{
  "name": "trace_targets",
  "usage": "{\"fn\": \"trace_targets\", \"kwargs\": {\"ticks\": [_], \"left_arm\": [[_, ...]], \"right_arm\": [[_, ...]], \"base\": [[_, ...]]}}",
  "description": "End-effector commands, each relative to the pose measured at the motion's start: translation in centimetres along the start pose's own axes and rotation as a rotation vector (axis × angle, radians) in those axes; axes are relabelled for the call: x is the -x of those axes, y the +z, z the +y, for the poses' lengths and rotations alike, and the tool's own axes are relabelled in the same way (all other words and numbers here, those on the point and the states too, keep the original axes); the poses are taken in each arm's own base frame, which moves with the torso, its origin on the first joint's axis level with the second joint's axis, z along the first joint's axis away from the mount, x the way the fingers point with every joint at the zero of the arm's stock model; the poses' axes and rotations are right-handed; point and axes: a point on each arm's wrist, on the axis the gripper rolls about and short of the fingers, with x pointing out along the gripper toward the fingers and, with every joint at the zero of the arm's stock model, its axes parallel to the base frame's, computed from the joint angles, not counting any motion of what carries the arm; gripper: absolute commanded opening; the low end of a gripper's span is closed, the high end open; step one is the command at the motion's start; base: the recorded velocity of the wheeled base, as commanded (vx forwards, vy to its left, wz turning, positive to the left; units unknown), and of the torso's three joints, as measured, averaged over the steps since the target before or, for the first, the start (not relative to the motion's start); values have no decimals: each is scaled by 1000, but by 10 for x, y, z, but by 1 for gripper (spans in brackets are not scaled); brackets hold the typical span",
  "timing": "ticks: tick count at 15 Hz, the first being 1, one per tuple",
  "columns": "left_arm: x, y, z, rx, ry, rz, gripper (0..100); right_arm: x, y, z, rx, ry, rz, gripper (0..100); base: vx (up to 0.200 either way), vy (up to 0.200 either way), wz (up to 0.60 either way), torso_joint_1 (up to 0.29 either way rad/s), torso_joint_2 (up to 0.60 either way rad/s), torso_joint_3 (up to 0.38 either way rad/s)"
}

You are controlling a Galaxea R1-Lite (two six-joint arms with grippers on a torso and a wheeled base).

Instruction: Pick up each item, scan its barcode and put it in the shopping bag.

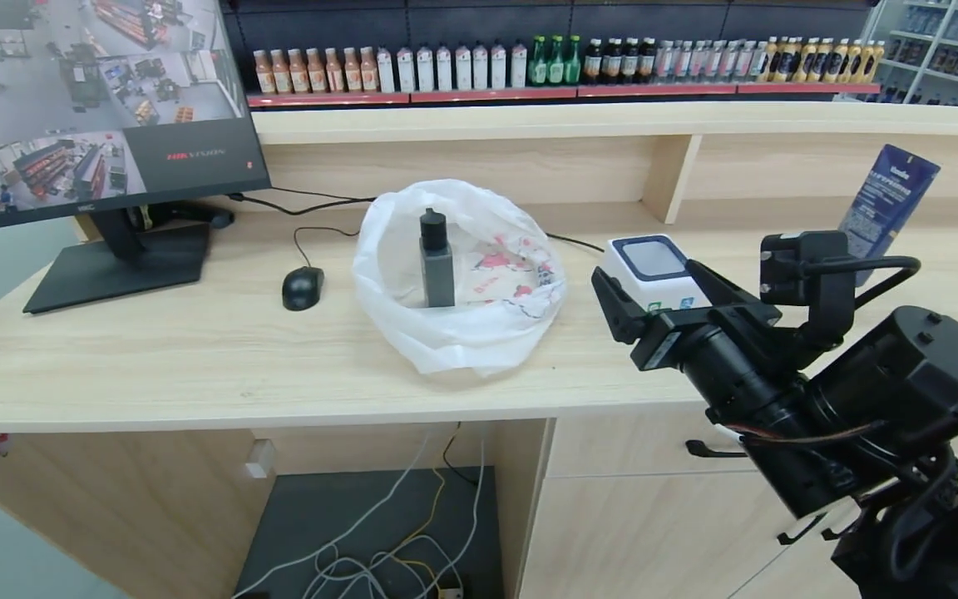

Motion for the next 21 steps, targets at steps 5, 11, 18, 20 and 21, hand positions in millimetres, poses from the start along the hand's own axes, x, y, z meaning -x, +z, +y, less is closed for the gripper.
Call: {"fn": "trace_targets", "kwargs": {"ticks": [5,11,18,20,21], "left_arm": [[0,0,0,1,1,0,100],[0,0,0,1,1,0,100],[0,0,0,1,1,0,100],[0,0,0,-1,1,0,100],[0,0,0,-6,1,0,100]], "right_arm": [[4,-8,1,11,8,34,100],[-4,-3,-2,7,-14,0,100],[-10,-2,-3,6,-36,-12,100],[-9,-2,-3,7,-36,-10,100],[-9,-3,-3,7,-36,-9,100]], "base": [[0,-200,0,5,5,1],[0,-200,0,-1,2,2],[0,-200,0,0,0,6],[0,-200,0,2,5,5],[0,0,0,0,0,0]]}}
